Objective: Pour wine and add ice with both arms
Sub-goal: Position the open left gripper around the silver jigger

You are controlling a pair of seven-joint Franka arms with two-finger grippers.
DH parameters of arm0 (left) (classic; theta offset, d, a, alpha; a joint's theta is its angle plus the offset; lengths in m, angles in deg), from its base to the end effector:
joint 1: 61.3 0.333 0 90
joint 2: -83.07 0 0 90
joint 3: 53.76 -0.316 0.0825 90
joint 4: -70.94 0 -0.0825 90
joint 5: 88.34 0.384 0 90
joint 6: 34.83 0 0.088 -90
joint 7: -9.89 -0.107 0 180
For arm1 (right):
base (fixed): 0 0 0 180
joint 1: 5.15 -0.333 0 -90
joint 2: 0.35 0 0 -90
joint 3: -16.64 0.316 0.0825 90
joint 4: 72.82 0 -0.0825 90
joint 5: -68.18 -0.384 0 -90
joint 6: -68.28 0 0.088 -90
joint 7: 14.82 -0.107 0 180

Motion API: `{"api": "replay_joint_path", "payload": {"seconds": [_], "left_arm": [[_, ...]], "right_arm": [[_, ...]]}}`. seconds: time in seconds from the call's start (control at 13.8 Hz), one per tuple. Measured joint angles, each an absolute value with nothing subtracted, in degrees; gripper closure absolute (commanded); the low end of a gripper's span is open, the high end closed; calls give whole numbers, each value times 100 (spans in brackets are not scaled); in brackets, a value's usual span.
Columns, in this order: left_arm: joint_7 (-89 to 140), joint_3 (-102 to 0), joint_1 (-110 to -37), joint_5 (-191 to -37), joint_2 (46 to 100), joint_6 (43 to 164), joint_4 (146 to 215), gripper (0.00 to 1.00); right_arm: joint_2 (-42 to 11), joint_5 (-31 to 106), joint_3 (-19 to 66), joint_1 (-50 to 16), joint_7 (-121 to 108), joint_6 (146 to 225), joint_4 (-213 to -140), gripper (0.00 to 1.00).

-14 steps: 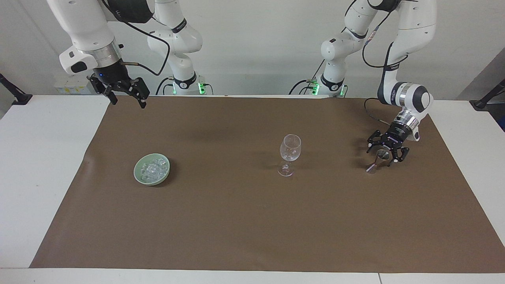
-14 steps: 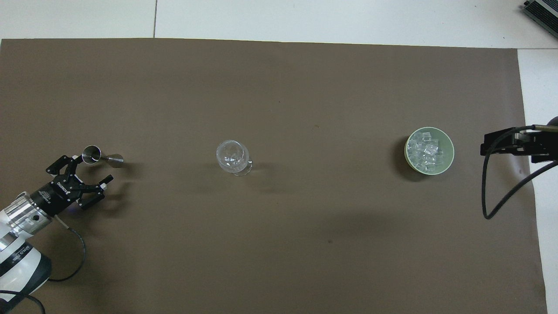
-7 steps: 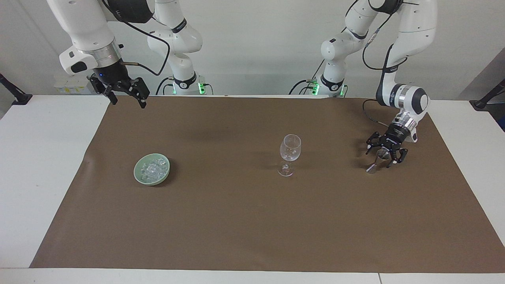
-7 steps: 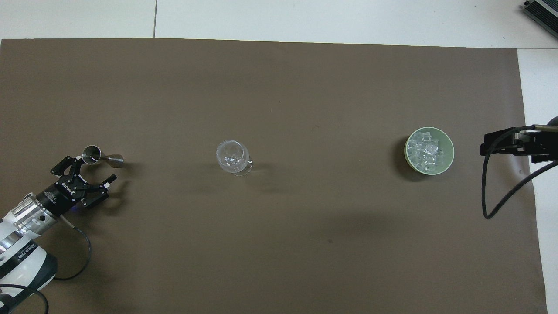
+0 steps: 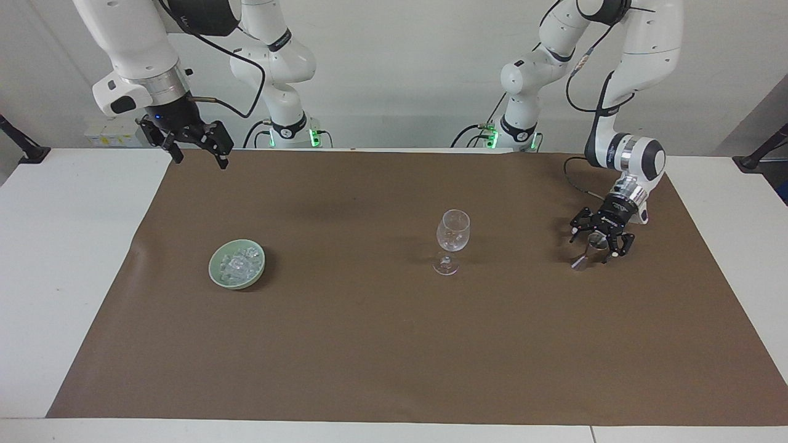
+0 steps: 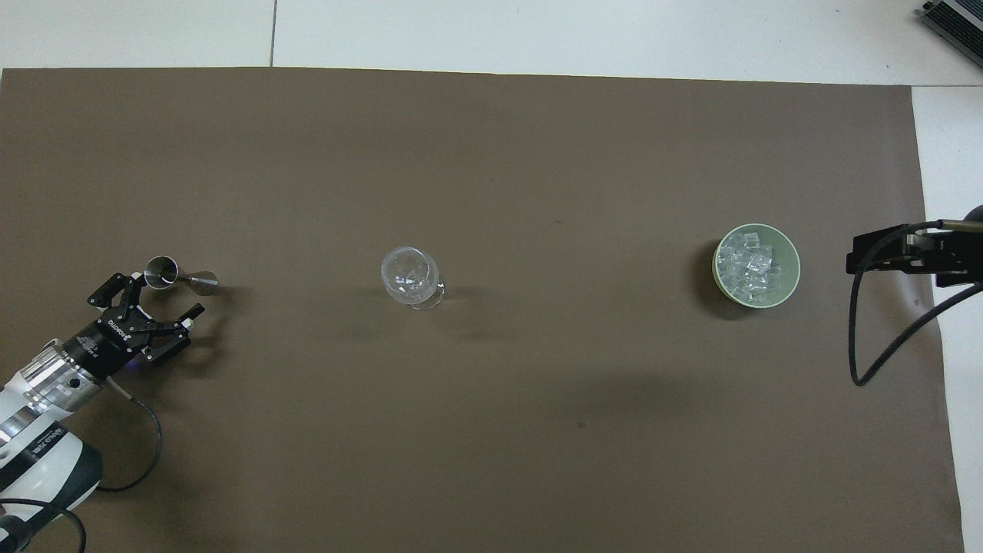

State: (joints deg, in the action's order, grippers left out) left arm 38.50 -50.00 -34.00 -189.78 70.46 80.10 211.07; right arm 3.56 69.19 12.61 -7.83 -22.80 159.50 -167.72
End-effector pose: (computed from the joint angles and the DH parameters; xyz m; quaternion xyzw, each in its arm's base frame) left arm 0.4517 0.1316 0.2153 0.2989 0.7419 -0.2331 0.5532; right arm 0.5344 -0.0157 0.6230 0.9967 -0.0811 0.0023 0.0063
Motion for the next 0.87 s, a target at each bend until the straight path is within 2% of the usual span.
{"api": "replay_joint_path", "payload": {"seconds": [0.36,0.87], "left_arm": [[3687,-4985,-3435,-19070,7045,7980,21107,3],[3659,-4986,-3548,-19222,7045,7980,21107,25]], "right_arm": [[356,6919,1261,-783,-2280,15950,-16773,0],[356,6919,1261,-783,-2279,15950,-16773,0]]}}
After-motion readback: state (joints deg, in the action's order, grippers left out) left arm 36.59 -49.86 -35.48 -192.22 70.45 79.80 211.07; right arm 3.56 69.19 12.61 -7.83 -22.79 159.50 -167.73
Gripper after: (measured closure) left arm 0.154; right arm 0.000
